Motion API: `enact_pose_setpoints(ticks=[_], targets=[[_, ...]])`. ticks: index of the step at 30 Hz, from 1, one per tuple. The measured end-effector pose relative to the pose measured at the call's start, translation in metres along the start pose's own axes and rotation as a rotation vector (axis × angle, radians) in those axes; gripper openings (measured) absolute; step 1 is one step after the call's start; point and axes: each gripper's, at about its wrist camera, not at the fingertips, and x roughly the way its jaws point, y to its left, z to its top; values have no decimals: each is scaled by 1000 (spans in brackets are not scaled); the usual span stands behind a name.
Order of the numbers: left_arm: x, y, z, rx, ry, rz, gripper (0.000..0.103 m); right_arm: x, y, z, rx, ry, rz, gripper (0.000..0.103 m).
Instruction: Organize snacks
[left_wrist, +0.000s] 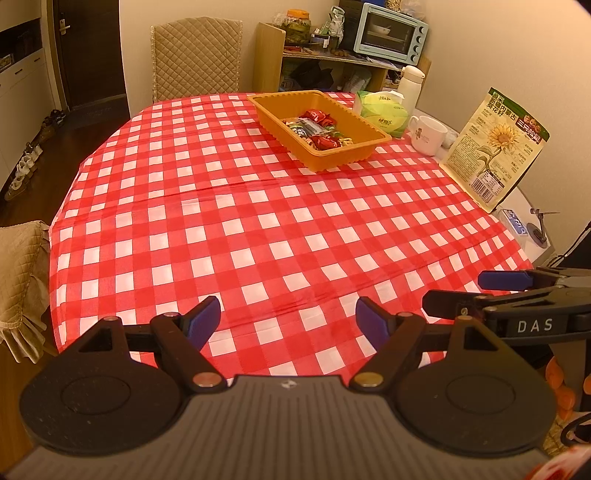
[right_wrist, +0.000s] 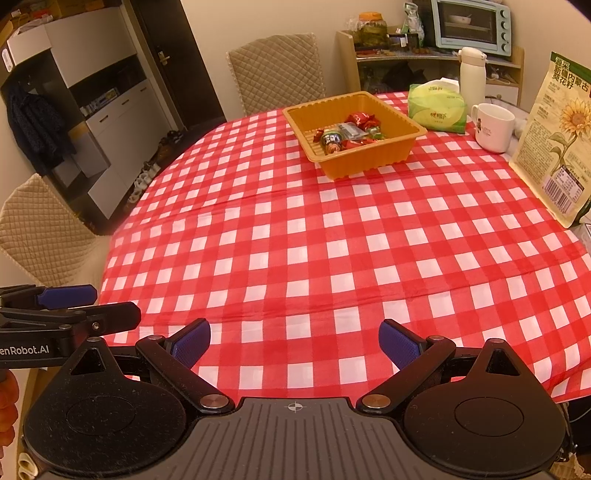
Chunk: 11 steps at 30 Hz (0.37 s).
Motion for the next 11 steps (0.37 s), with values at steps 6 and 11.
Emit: enact_pose_setpoints(ticks=[6,11], targets=[[1,-2,3,-1,1,-1,79,1,0,1,2,3,1,97],[3,-2,4,-4,8,2,79,4,-3,2,4,9,5,97]])
